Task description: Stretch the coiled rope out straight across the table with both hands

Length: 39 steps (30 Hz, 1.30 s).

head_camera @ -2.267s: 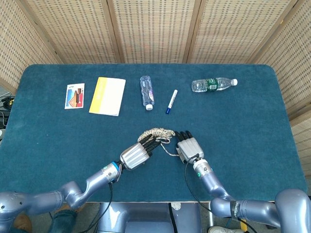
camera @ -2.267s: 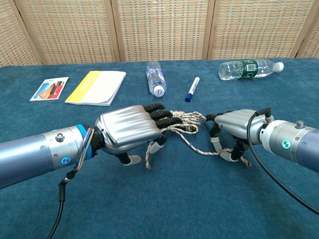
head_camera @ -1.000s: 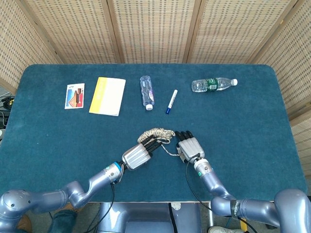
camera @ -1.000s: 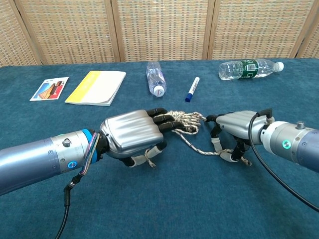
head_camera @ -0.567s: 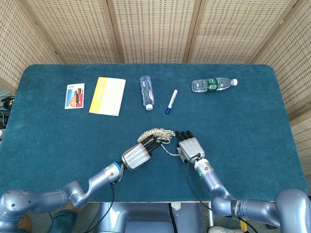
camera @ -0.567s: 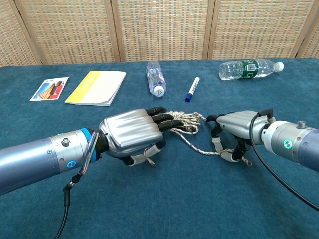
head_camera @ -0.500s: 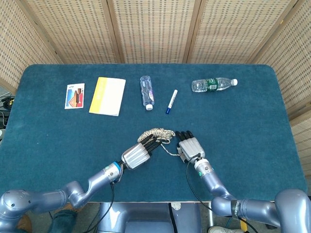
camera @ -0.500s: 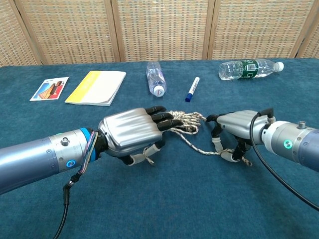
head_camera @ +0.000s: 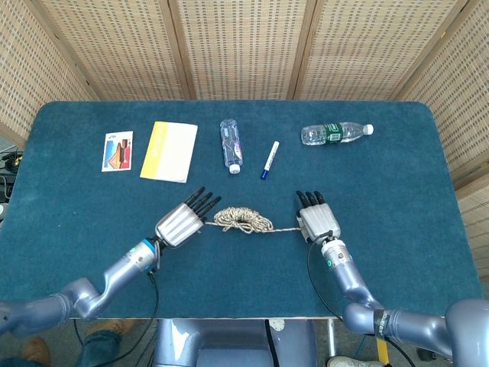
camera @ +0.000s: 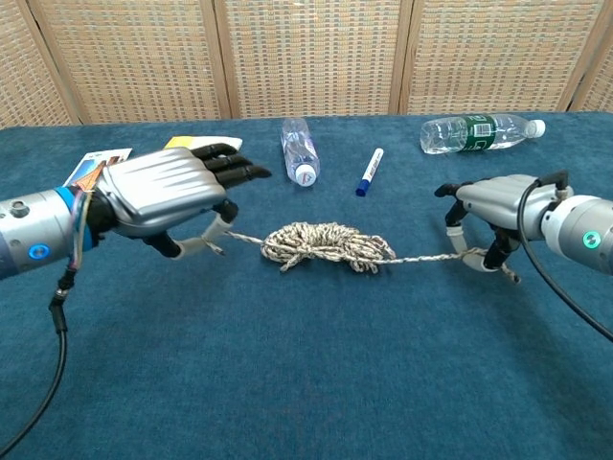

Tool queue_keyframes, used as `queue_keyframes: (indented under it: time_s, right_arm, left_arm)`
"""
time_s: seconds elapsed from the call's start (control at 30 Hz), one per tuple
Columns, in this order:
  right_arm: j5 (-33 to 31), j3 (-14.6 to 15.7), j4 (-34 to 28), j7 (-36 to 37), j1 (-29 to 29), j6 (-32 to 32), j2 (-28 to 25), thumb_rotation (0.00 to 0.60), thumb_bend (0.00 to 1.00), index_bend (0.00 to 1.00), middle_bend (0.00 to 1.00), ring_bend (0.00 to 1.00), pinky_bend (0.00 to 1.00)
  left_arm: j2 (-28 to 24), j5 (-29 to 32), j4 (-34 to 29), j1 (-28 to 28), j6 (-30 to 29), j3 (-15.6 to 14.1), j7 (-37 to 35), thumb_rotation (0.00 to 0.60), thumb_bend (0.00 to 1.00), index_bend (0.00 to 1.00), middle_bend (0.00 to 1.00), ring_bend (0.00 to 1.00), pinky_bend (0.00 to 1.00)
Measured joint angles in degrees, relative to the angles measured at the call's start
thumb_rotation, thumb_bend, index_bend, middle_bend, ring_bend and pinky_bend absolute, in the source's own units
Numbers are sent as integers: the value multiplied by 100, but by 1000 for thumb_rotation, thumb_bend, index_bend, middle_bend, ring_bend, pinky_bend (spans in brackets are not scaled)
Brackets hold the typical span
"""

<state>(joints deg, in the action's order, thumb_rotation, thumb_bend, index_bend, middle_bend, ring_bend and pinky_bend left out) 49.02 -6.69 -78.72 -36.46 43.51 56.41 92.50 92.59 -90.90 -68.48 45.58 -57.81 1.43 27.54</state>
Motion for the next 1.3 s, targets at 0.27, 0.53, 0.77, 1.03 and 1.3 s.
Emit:
queue_keyframes:
  time_s: [0.27, 0.53, 0.77, 1.03, 1.3]
  right_arm:
    - [-169, -76, 40, -151, -65, 144, -274, 600, 477, 656, 0, 0, 9]
    - [-321, 8, 10, -344, -281, 299, -817, 600, 477, 656, 0, 0, 9]
    - [-253, 76, 91, -324, -399, 343, -889, 600, 477, 656, 0, 0, 9]
    - [-268, 76, 74, -271, -445, 236, -843, 600, 83, 152, 0, 0, 8]
    - [17, -10, -278, 217, -548, 270, -998, 600, 0, 0, 0, 0, 0]
  left_arm:
    - [-450, 70, 17, -263, -337, -12, -429, 600, 469, 770, 0, 0, 0]
    - [-821, -2, 519, -718, -818, -225, -1476, 600, 470, 770, 0, 0, 0]
    - [-816, -86, 1135, -974, -1037, -363, -2126, 600, 470, 770, 0, 0, 0]
    - [-701, -199, 1307, -1029, -1108, -398, -2275, 600, 153, 146, 0, 0, 0]
    - [-913, -60, 922, -1152, -1231, -292, -2579, 600, 0, 0, 0, 0, 0]
